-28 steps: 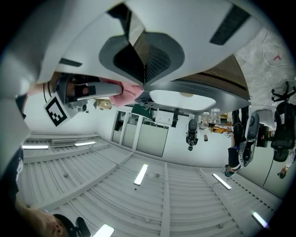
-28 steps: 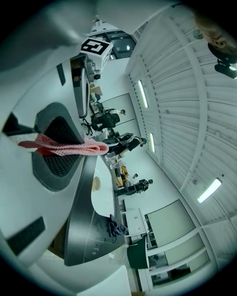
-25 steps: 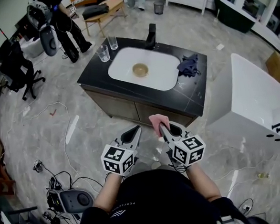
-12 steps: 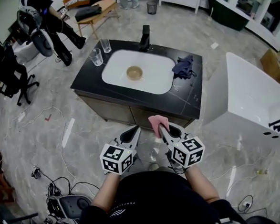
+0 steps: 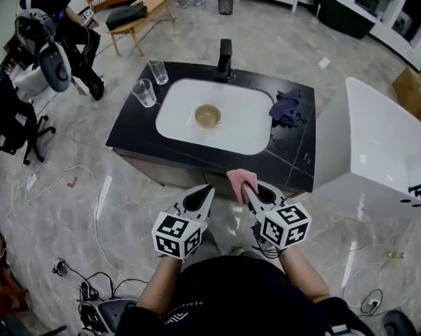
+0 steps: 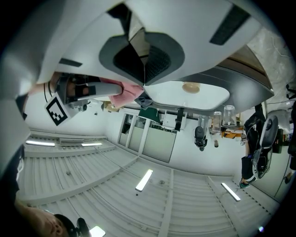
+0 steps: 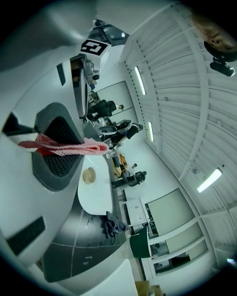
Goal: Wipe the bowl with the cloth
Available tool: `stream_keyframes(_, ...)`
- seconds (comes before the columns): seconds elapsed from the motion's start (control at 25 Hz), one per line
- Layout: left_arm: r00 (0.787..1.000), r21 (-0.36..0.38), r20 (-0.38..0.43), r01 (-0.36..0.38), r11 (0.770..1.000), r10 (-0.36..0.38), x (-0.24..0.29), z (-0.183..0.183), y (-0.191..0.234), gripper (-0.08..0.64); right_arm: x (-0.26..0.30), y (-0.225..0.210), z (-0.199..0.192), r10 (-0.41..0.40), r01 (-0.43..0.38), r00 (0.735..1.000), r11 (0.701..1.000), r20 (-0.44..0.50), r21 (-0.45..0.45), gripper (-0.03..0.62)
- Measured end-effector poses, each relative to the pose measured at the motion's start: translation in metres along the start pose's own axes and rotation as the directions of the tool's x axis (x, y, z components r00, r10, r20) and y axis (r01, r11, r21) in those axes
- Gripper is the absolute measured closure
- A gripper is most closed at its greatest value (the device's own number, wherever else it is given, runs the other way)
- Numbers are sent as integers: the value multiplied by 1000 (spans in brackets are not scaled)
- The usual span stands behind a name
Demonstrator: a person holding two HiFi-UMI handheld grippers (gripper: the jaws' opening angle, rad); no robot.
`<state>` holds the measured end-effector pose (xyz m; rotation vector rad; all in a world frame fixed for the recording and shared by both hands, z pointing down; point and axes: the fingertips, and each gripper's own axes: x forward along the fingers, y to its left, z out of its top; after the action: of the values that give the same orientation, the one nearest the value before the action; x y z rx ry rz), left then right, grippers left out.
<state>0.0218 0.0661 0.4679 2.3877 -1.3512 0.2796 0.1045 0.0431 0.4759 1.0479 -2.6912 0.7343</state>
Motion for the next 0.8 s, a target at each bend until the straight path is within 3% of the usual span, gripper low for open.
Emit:
stream_keyframes(0.36,1000,-30,-29,-2,1000,1,14,11,57,548,57,-1,20,-1,1,1000,1000,-20,0,543)
stream_keyframes(0.8,996,-49,-54,66,997,-68,44,22,95,548,92,-19,33,-72,73,997,997,-38,14,543)
